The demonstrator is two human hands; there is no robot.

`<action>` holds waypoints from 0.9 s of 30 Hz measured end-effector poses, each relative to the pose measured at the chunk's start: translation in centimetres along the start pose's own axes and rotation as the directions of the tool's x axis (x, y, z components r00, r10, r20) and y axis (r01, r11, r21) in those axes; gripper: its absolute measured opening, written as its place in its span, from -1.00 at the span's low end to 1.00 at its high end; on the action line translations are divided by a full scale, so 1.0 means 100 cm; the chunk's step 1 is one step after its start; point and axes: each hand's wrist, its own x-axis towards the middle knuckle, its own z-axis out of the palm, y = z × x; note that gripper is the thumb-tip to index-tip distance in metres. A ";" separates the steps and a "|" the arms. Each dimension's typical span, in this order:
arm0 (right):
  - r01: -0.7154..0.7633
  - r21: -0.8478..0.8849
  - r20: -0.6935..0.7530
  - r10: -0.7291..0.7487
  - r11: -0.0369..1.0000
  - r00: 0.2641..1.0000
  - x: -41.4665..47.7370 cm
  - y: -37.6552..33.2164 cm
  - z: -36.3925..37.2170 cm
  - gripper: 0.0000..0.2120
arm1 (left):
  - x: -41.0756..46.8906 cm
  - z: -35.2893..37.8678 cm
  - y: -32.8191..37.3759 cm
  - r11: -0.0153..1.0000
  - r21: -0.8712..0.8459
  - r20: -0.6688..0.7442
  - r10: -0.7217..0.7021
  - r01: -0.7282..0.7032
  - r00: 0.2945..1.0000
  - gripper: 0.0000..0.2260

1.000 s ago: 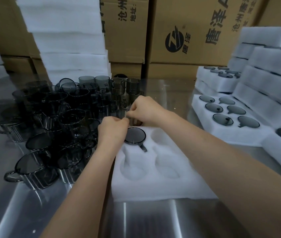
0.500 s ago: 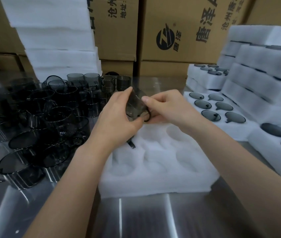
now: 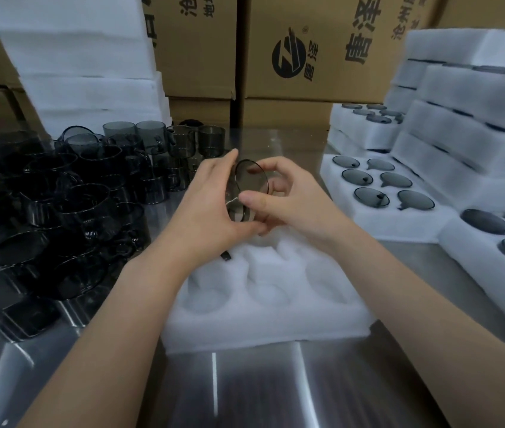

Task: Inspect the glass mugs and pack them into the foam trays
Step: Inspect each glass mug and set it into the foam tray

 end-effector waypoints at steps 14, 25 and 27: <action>0.111 -0.161 -0.104 -0.129 0.981 0.986 -0.004 -0.002 0.009 -0.69 | -0.002 0.003 0.002 0.989 0.047 -0.014 0.143 -0.142 0.990 -0.24; 0.036 0.129 -0.154 -0.016 0.991 0.988 -0.003 -0.005 0.002 -0.80 | -0.004 0.002 0.008 0.984 0.026 -0.075 0.177 -0.176 0.981 -0.28; -0.001 0.220 -0.096 0.022 0.975 0.995 -0.003 -0.005 0.000 -0.79 | -0.004 0.001 0.008 0.988 0.024 -0.101 0.154 -0.152 0.983 -0.28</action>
